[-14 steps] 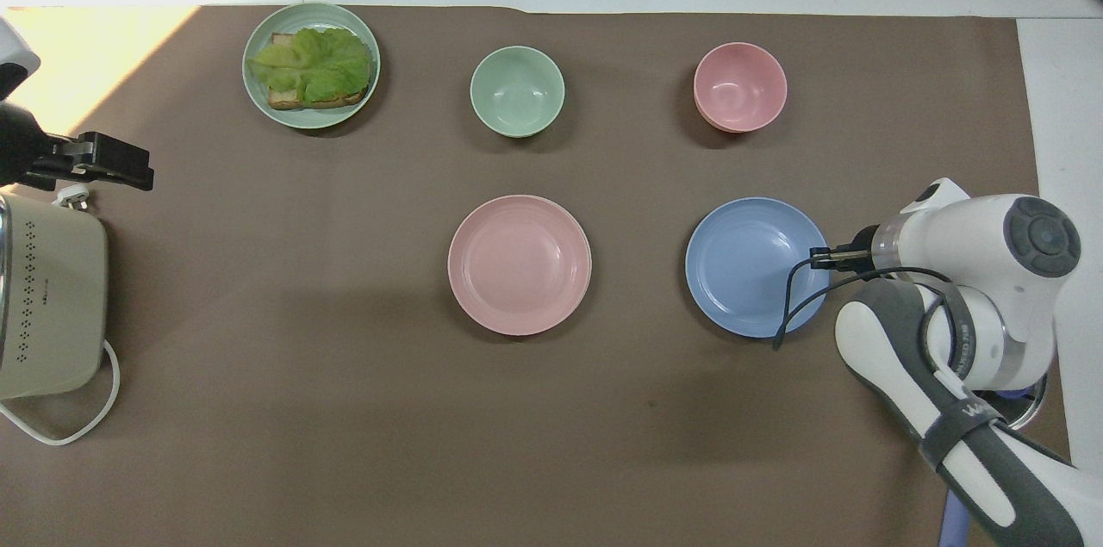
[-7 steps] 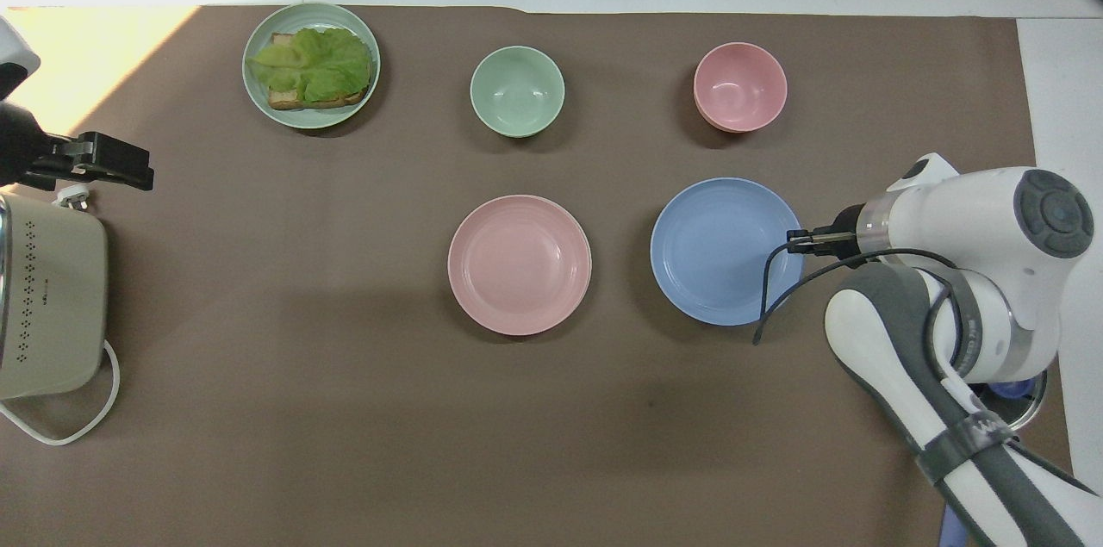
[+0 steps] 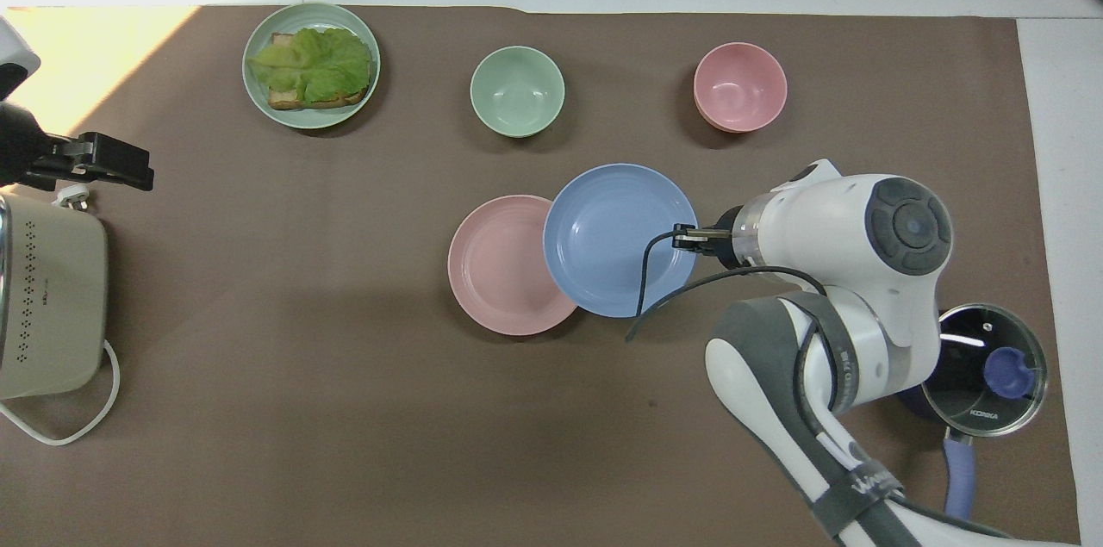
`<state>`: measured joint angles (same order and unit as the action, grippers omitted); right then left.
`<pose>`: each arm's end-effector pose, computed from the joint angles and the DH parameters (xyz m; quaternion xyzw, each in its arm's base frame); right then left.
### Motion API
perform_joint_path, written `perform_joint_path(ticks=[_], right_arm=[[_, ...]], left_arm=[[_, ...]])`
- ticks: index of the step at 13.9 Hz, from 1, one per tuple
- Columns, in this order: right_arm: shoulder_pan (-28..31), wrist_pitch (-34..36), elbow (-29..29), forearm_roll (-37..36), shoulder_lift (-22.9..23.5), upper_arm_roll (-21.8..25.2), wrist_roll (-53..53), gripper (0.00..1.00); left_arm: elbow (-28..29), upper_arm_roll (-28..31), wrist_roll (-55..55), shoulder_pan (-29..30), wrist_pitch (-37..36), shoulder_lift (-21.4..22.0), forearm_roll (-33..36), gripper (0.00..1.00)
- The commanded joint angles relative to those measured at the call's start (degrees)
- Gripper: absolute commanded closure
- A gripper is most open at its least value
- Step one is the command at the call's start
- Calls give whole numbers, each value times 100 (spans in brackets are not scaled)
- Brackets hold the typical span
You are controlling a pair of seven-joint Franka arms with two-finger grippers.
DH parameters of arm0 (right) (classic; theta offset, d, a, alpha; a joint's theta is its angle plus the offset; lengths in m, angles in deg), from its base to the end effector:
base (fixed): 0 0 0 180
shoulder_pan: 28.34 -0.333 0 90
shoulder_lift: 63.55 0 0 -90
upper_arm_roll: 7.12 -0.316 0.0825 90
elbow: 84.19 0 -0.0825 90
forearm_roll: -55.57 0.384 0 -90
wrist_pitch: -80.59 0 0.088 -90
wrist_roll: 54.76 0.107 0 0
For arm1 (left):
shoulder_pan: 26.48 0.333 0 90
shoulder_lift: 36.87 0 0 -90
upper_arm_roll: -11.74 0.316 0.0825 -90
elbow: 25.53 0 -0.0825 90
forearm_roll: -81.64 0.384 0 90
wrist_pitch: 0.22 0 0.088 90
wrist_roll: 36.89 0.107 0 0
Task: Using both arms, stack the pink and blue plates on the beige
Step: 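Lift the blue plate with the right gripper onto the pink plate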
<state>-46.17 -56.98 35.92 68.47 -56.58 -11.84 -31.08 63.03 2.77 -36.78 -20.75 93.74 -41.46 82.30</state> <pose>0.5376 0.2241 0.3822 -0.9882 0.0861 -0.0489 0.1165 0.5841 -0.0283 0.5975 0.9995 -0.0293 0.0075 0.0007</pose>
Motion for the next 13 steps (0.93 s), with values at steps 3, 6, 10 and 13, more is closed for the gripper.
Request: perform_joint_path(ticks=[3, 6, 10, 13], right_arm=[[-379, -305, -85, 336, 313, -2, 233, 100], [-607, -551, -84, 336, 533, -37, 539, 100], [-634, -666, -137, 327, 612, -37, 594, 53], [-625, -640, -278, 248, 595, -19, 594, 8]], left_arm=[[-14, -18, 24, 24, -89, 36, 75, 0], [-14, -18, 24, 24, -89, 36, 75, 0], [-14, -18, 24, 24, -89, 36, 75, 0], [-14, -18, 24, 24, -89, 36, 75, 0]])
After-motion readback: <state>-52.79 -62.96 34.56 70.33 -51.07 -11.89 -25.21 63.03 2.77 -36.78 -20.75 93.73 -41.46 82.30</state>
